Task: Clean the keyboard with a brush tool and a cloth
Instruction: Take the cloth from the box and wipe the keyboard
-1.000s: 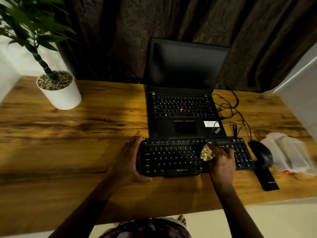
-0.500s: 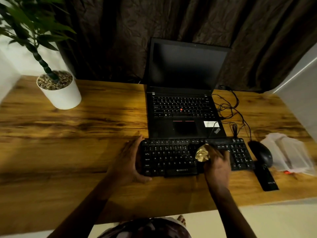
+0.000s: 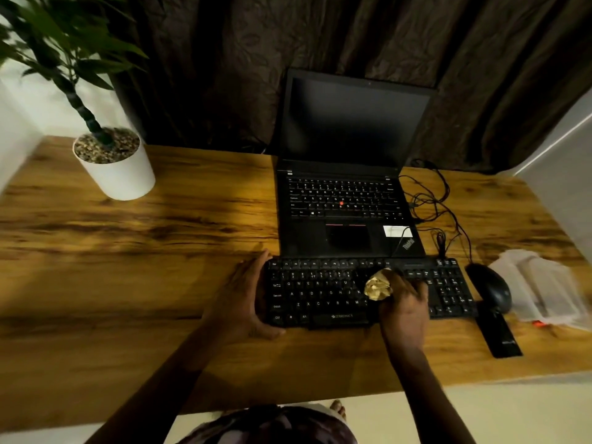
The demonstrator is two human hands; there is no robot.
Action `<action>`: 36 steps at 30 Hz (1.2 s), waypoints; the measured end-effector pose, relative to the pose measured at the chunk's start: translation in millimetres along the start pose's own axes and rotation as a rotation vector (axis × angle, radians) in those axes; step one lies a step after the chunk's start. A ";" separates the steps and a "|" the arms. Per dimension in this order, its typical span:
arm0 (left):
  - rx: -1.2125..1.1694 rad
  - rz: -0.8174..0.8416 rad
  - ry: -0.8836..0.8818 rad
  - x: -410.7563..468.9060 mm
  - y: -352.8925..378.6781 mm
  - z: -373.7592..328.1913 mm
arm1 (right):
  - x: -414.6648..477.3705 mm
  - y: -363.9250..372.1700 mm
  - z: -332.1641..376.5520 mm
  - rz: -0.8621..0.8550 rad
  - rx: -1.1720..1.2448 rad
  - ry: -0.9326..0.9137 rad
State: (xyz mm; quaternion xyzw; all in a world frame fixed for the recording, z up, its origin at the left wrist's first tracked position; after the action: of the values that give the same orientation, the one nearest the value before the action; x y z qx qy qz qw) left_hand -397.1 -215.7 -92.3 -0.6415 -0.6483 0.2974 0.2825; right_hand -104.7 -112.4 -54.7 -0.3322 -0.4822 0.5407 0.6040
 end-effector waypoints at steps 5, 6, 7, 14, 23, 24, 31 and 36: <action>-0.027 0.005 0.001 -0.1 -1.4 -2.6 | 2.8 -6.2 -16.6 0.010 -0.003 -0.007; -0.023 0.006 0.005 0.5 -1.7 -2.7 | 5.3 -7.2 -21.5 0.022 0.000 0.016; -0.019 0.007 0.008 1.0 -1.3 -1.7 | 6.9 -6.9 -24.0 0.030 0.009 0.039; -0.009 0.003 0.014 1.6 0.4 -0.5 | -10.9 -4.3 15.5 0.031 0.067 -0.072; 0.008 -0.003 0.004 0.7 -0.4 -0.7 | -12.3 -7.7 30.4 -0.005 0.077 -0.088; 0.011 -0.002 0.005 0.7 -0.6 -0.8 | -16.4 -5.1 38.9 0.010 0.078 -0.132; -0.004 -0.016 0.017 -0.5 -2.3 -3.0 | -11.4 -6.4 25.9 -0.025 0.002 -0.096; -0.013 -0.024 0.024 0.6 -2.9 -3.8 | -25.4 -0.2 63.5 -0.009 0.059 -0.207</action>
State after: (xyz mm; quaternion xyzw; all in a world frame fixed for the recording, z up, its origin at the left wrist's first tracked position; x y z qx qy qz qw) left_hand -396.3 -215.0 -87.6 -0.6390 -0.6545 0.2820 0.2894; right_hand -163.1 -144.7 -40.2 -0.2546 -0.5275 0.5834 0.5626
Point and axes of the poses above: each hand's wrist, its own x-axis towards the middle knuckle, its own y-axis out of the palm, z = x × y, the point moved 5 cm from there along x, towards the middle knuckle, and after that the axes turned 5 degrees about y, right-handed, at the moved point
